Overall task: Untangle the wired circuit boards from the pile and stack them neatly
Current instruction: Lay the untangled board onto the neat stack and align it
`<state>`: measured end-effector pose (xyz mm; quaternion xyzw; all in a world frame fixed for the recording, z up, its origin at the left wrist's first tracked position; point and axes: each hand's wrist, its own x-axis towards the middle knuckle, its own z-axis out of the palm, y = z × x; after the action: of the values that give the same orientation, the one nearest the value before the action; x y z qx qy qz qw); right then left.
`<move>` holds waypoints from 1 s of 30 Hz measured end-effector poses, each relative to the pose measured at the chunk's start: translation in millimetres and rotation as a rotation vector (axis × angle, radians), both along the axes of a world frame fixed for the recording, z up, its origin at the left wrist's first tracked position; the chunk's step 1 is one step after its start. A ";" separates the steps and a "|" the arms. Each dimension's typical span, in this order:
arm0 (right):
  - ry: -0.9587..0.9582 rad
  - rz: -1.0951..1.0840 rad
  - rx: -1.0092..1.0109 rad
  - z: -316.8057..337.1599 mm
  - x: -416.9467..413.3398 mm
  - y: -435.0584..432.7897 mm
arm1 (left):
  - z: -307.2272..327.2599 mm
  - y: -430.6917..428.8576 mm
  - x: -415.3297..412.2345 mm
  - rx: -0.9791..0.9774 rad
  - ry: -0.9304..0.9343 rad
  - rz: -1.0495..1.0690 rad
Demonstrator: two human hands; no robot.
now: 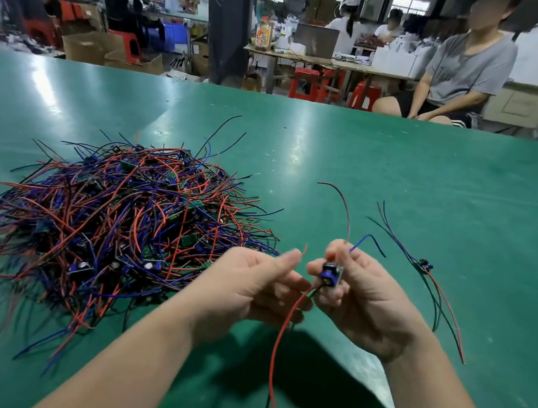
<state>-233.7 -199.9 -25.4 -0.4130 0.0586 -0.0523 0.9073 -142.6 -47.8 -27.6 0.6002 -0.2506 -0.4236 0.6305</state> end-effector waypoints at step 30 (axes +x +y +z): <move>0.262 -0.383 -0.371 -13.1 10.3 -5.6 | -17.5 -19.8 -22.0 -0.025 -0.003 0.212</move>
<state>-223.3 -205.5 -38.5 -0.5564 0.2416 -0.1785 0.7747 -164.6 -67.6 -45.1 0.6162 -0.1917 -0.3503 0.6788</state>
